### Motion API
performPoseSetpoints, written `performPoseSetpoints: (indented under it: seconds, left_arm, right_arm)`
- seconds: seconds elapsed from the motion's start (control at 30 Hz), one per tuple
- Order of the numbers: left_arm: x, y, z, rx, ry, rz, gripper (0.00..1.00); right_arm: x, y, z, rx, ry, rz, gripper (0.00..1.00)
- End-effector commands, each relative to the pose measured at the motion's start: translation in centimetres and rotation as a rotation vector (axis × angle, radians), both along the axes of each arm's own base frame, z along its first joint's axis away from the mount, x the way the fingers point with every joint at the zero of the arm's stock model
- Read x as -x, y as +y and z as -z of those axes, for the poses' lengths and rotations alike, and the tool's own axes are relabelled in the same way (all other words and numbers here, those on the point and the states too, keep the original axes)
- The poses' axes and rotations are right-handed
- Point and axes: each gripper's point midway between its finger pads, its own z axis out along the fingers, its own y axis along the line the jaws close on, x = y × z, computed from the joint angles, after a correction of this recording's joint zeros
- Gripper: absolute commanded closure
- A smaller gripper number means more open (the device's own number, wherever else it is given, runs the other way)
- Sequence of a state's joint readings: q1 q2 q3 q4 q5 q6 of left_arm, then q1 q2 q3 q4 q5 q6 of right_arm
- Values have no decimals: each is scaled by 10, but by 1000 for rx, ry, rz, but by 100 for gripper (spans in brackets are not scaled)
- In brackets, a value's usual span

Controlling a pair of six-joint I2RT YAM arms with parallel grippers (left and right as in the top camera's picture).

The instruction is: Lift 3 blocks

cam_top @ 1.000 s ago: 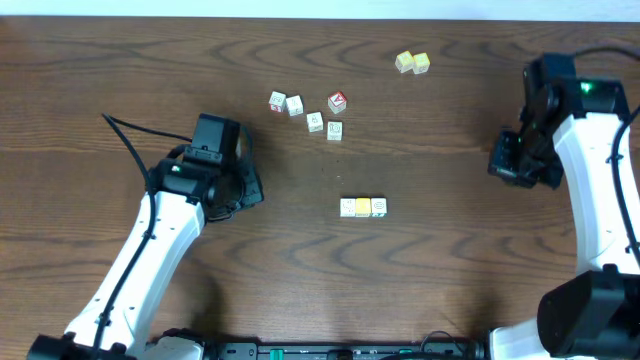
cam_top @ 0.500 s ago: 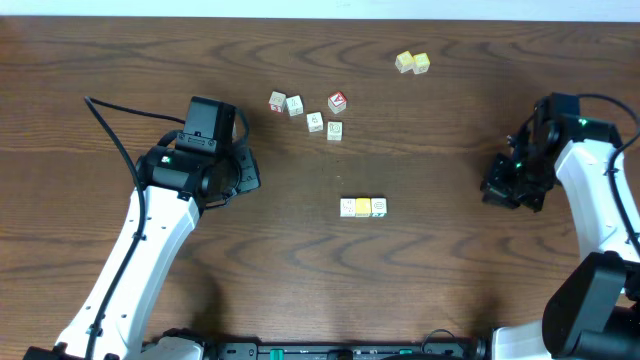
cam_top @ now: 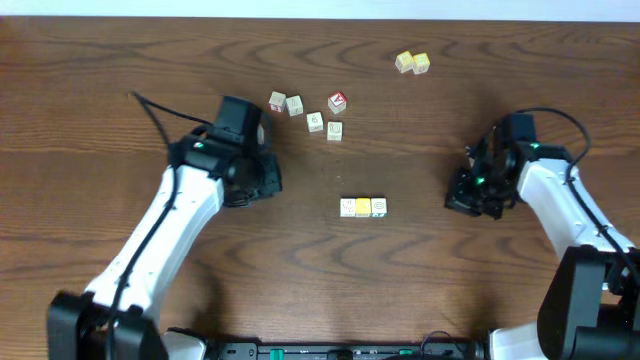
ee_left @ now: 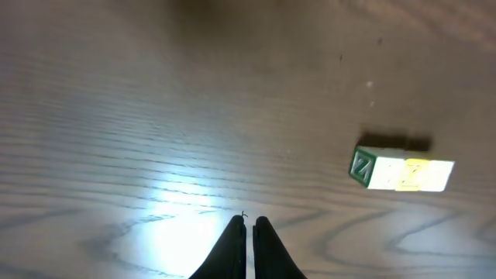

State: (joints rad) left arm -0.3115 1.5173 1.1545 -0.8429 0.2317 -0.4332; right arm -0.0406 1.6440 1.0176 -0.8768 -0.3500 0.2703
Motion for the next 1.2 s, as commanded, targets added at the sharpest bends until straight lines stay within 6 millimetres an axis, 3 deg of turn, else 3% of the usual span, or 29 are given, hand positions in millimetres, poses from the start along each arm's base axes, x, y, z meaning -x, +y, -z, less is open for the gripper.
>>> performPoseSetpoints:
  seconds: [0.0,0.1,0.27,0.43,0.67,1.17]
  left_arm:
    - [4,-25,15,46,55,73,93]
    - [6,-49,25,102,72,152,93]
    - [8,-57,49,84,128,173,93]
    - [17,-74,59,176,178,275,93]
    - [21,-79,63,180,191,290,93]
    - [18,-96,75,198,136,313,93]
  right_arm:
    - [0,23,1,-37,-24,-15,99]
    - [-2,41,5,-43,-49,-42,99]
    - [-9,60,5,-47,-104,-100,99]
    - [-12,58,11,-25,-106,-102,99]
    - [-13,61,28,-44,-73,-121,99]
    - [-11,78,22,-141,-88,-177,99]
